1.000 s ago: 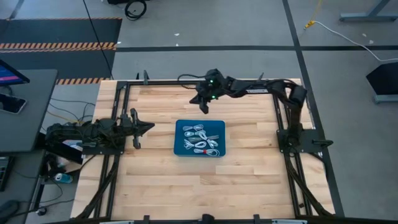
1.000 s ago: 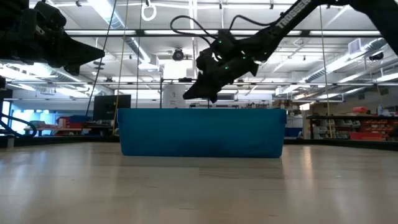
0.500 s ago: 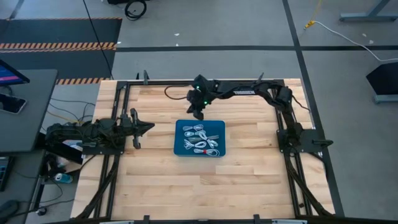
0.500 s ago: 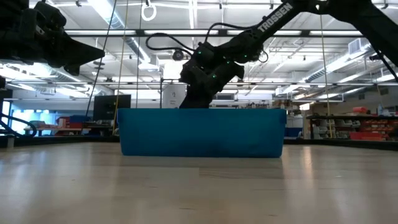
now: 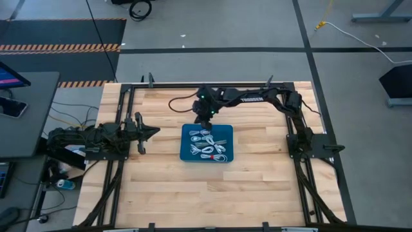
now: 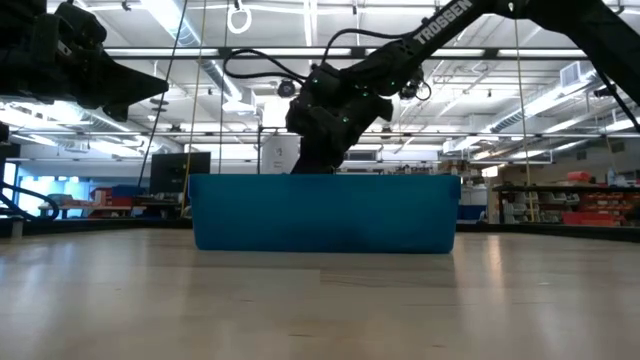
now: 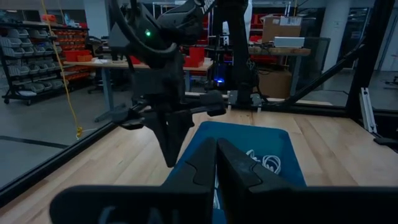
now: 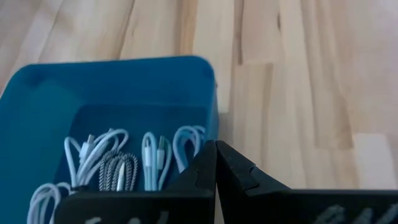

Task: Pick and place USB-C Cables
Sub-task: Adjust the bin into the center of the table, then return to Home Position

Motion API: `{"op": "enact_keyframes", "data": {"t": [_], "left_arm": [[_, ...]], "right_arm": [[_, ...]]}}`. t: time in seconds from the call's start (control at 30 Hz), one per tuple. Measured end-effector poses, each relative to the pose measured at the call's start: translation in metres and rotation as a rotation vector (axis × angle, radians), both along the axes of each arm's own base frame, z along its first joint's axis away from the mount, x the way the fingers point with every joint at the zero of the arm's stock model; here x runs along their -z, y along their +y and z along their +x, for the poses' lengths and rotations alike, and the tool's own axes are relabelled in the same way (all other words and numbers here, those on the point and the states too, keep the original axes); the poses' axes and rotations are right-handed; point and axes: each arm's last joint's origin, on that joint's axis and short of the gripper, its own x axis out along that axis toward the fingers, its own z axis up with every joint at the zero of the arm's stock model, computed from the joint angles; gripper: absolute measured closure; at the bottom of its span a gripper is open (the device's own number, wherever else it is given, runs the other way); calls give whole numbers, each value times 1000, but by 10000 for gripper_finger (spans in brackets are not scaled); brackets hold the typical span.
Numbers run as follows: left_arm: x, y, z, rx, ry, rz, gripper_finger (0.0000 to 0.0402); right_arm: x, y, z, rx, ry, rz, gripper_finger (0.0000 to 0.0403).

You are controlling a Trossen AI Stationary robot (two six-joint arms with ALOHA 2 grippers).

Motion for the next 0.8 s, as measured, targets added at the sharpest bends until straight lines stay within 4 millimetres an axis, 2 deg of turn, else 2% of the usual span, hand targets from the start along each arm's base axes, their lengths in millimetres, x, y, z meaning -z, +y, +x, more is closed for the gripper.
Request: {"op": "enact_keyframes", "data": {"t": [0.27,0.5,0.7,0.8], "left_arm": [[0,0,0,0,0,0,383],[0,0,0,0,0,1,381],[0,0,0,0,0,0,383],[0,0,0,0,0,0,383]], "right_arm": [[2,7,0,-17,32,-4,394],[3,22,4,-54,38,-5,394],[0,16,3,-31,19,-29,394],[-17,8,1,-2,-46,-32,394]]}}
